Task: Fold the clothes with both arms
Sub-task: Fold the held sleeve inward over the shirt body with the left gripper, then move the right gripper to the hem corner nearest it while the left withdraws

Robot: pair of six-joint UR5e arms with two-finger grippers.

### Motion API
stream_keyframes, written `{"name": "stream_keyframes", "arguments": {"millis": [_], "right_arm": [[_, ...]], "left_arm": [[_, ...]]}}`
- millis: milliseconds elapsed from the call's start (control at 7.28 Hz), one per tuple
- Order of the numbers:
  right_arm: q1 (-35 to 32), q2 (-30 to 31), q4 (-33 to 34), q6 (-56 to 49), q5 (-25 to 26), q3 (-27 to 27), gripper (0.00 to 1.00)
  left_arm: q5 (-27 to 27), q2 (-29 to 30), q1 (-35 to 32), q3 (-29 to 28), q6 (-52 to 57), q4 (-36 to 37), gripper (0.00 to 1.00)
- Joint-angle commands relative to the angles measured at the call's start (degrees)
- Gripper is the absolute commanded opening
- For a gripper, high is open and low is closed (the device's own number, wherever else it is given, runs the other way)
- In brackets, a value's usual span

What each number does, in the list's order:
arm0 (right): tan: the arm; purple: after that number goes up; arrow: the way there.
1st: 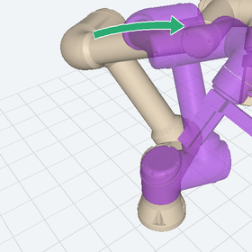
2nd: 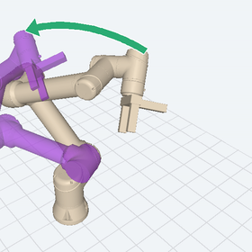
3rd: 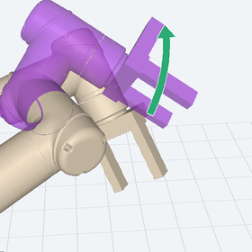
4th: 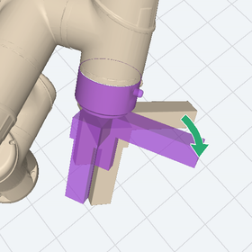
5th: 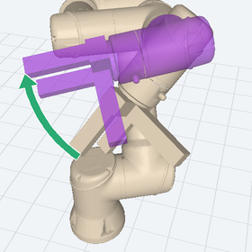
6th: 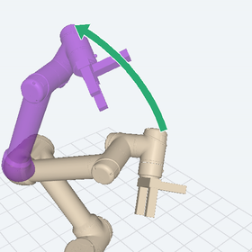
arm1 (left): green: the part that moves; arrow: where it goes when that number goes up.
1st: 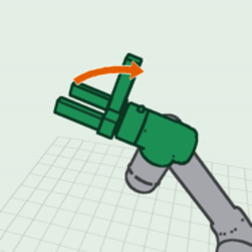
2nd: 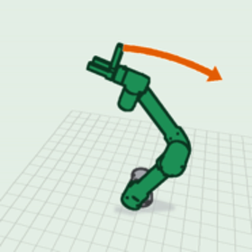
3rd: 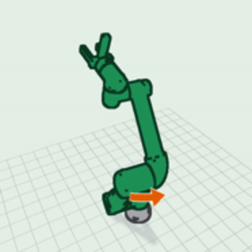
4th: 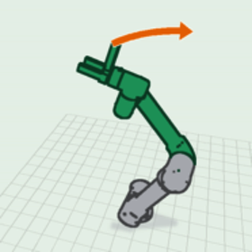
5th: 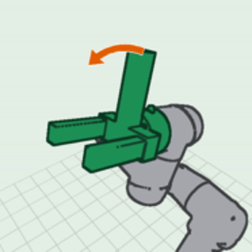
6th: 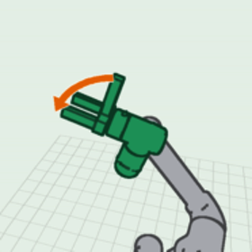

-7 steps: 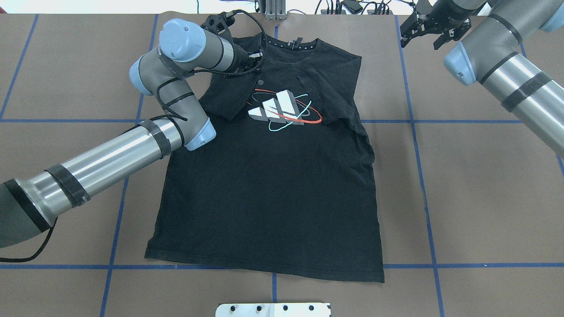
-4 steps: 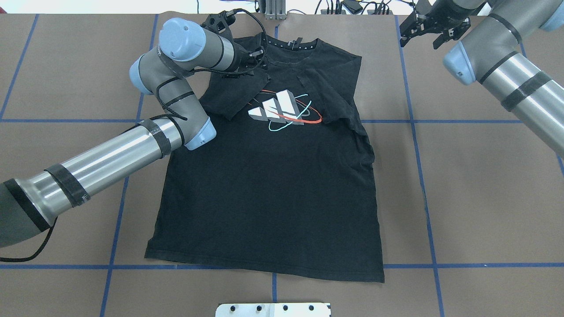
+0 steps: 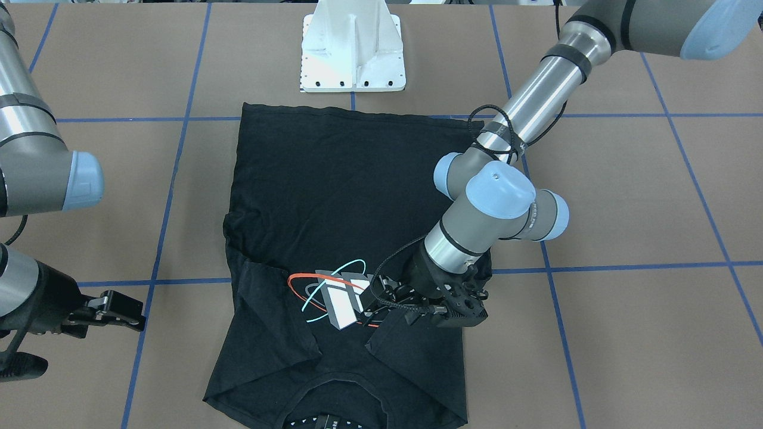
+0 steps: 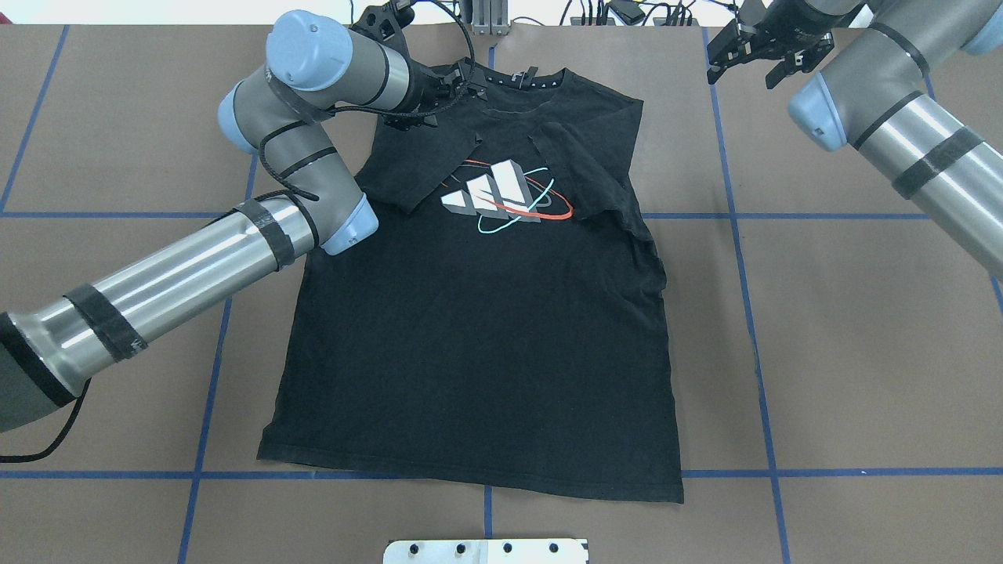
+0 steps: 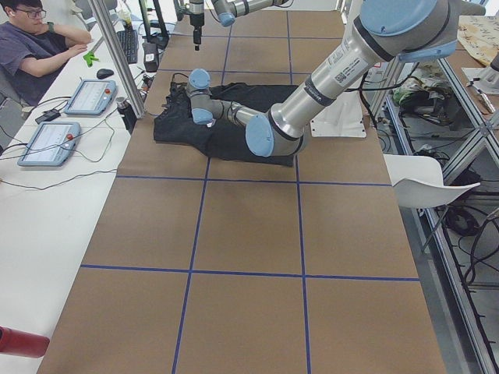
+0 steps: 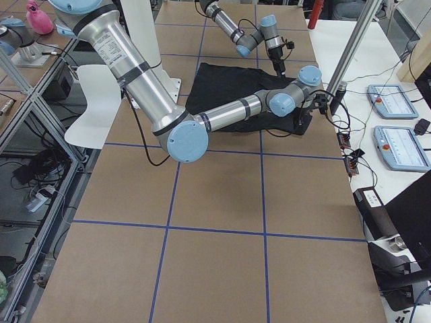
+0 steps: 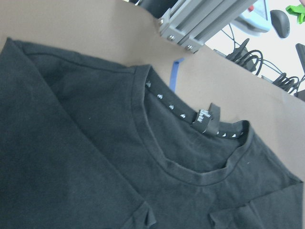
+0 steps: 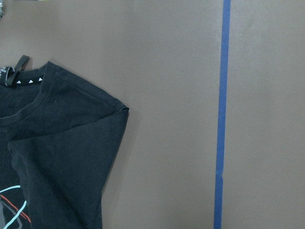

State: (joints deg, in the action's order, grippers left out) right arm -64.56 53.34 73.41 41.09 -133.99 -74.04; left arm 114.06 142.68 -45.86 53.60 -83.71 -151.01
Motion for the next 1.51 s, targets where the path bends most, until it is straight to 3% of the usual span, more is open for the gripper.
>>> {"name": "stream_keyframes", "arguments": {"millis": [0,137,550,962,1375], "right_arm": [[-0.04,4.3,0.07,0.66,-3.71,-5.92,0.99],[0.05,7.1,0.33,0.75,-5.13,-9.34,0.99],[4.33,17.9,0.24,4.75,-4.36,-20.58,0.99],[13.12,29.25,-0.28,14.26,-1.81,-33.95,1.0],[29.26,29.72,-0.37,26.81,6.17,-38.54,1.0]], "left_arm": [[7.37,-10.78,-2.73,13.74,0.13,2.63,1.0],[9.14,-16.59,-3.96,22.17,0.48,6.47,1.0],[11.09,-26.98,-5.82,36.36,0.92,14.49,1.0],[10.66,-34.29,-5.56,44.47,0.92,14.77,1.0],[10.13,-37.56,-5.47,48.52,2.94,14.77,1.0]]}}
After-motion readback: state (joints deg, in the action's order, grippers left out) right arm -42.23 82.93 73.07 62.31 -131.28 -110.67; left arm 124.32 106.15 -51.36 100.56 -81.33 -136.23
